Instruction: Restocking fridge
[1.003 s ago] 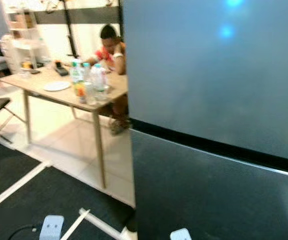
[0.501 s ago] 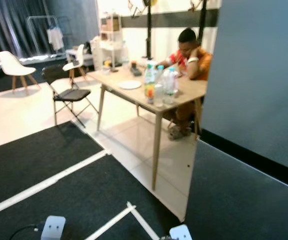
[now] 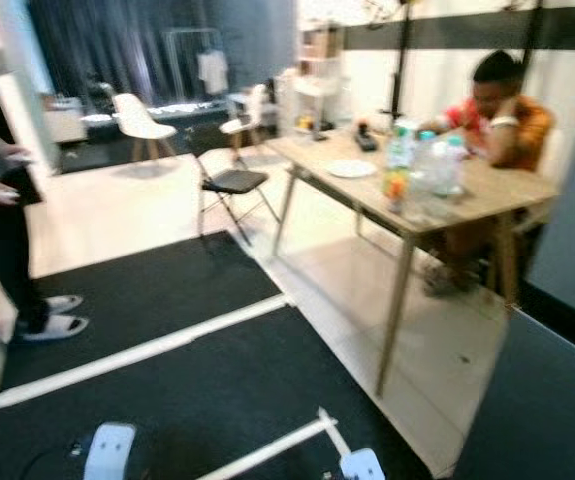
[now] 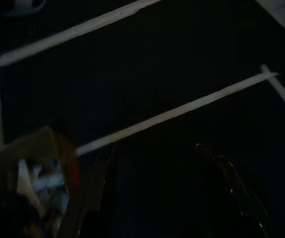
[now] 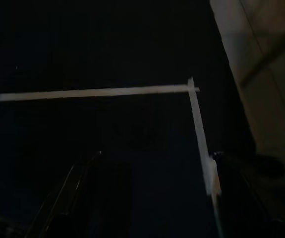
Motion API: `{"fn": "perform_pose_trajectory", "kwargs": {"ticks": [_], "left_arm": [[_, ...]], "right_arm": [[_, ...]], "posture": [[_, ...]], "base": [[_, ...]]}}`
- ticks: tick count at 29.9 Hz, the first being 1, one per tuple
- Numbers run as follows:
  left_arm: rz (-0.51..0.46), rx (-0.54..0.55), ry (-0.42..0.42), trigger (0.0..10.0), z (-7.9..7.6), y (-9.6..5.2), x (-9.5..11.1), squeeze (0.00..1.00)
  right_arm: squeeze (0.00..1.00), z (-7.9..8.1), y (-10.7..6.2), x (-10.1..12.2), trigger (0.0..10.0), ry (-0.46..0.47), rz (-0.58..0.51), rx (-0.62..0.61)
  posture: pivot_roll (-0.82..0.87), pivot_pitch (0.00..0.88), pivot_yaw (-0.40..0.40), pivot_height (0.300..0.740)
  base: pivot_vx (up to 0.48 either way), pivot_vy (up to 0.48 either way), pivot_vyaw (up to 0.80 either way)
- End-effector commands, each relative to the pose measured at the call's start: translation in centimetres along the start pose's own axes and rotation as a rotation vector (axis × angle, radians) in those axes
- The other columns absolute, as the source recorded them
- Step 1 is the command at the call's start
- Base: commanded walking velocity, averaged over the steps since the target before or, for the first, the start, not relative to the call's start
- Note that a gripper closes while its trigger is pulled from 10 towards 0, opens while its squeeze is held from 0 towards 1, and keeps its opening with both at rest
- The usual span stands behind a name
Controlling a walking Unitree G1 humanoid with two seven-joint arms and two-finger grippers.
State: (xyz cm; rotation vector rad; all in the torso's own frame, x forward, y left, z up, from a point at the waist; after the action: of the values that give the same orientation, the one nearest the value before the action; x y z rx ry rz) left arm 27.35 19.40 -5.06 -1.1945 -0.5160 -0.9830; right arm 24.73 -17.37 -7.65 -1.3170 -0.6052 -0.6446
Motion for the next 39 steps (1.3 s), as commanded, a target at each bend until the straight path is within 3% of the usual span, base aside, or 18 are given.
{"fn": "perform_pose_trajectory", "kwargs": {"ticks": [1, 3, 14, 39], "left_arm": [[-0.003, 0.000, 0.002, 10.0, 0.1, 0.1, 0.2, 0.00], [-0.015, 0.003, -0.006, 10.0, 0.2, 0.2, 0.6, 0.00], [-0.043, -0.002, -0.026, 10.0, 0.3, 0.3, 1.1, 0.00], [-0.043, -0.018, -0.039, 10.0, -0.1, 0.4, 1.4, 0.00]], "right_arm": [[0.00, 0.0, -0.1, -0.5, 10.0, -0.002, 0.011, -0.002], [0.00, -0.4, -0.1, -0.3, 10.0, 0.039, -0.002, -0.033], [0.00, -0.4, -0.1, -0.4, 10.0, 0.022, 0.006, -0.036], [0.00, -0.2, 0.0, -0.1, 10.0, 0.019, -0.002, -0.026]], "posture": [[-0.03, 0.042, 0.033, 0.740], [-0.03, 0.041, 0.032, 0.740], [-0.03, 0.040, 0.033, 0.740], [-0.04, 0.029, 0.029, 0.740]], "base": [[0.000, 0.000, 0.80], [0.000, 0.000, 0.00], [0.097, 0.000, 0.00], [0.386, 0.000, 0.00]]}}
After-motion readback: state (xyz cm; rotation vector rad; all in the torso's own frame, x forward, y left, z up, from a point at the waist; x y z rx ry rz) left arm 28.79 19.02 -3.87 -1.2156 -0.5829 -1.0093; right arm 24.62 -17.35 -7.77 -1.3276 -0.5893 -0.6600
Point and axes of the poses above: a point about 5 cm out from each wrist's last joint towards the gripper, its own y axis pointing out of the wrist towards the gripper, its own x axis along the axis of the wrist's last joint, z = x × y, the point moved 3 cm from there along y, pointing out of the wrist towards the gripper, and after that the axes turned 15 degrees about y, right-handed, at the moved point
